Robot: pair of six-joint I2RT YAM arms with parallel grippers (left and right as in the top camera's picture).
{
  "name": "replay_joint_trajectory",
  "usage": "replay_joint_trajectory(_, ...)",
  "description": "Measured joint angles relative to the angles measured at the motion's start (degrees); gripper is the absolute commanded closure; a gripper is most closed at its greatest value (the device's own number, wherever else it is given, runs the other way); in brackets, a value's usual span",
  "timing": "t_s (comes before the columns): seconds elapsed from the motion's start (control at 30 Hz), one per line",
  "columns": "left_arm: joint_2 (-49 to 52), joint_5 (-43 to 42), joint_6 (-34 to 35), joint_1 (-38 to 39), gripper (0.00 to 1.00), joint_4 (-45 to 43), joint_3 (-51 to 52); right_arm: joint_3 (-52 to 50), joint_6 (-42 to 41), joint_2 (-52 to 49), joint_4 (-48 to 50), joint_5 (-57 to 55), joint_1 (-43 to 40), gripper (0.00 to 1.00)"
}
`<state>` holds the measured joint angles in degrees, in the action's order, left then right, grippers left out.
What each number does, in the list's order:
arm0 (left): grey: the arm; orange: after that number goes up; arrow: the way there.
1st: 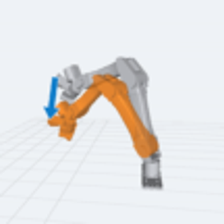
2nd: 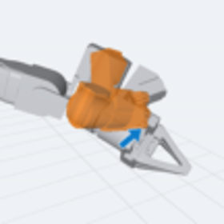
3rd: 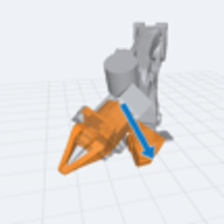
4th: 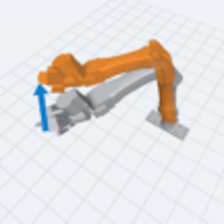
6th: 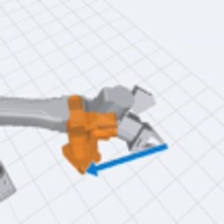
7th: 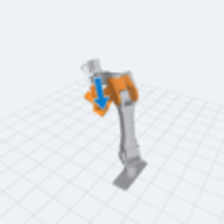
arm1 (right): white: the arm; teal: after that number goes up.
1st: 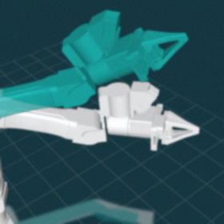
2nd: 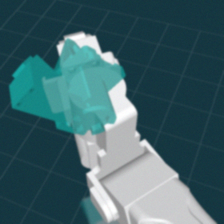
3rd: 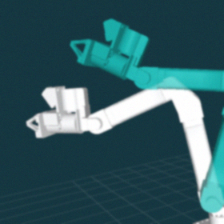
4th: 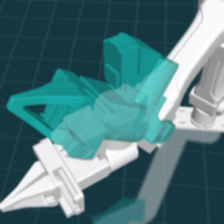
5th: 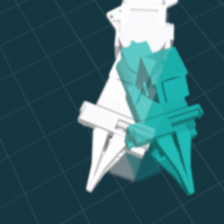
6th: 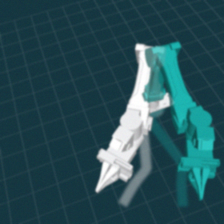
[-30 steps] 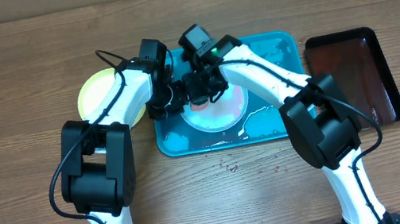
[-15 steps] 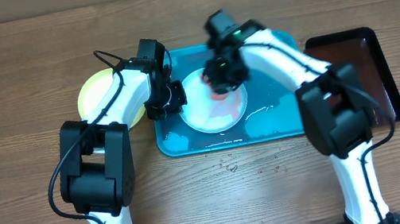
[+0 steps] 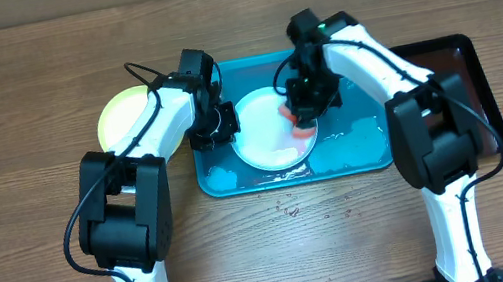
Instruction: Clean dirty plates on tray and stack at the side
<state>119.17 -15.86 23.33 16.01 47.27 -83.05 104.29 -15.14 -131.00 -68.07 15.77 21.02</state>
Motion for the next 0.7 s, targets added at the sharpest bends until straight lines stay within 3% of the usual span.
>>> replay_joint_trajectory(0.33,0.0,0.2,0.0,0.0,0.96,-0.1,0.0,0.0,-2.6,0.0,6.1,2.5,9.5,0.96)
replay_joint_trajectory(0.57,0.0,0.3,0.0,0.0,0.96,-0.9,0.0,0.3,-4.3,0.0,9.0,6.2,6.6,0.96)
replay_joint_trajectory(0.7,0.0,0.4,-0.4,0.0,0.82,-1.8,0.0,3.0,-2.9,0.0,6.1,7.2,1.8,0.96)
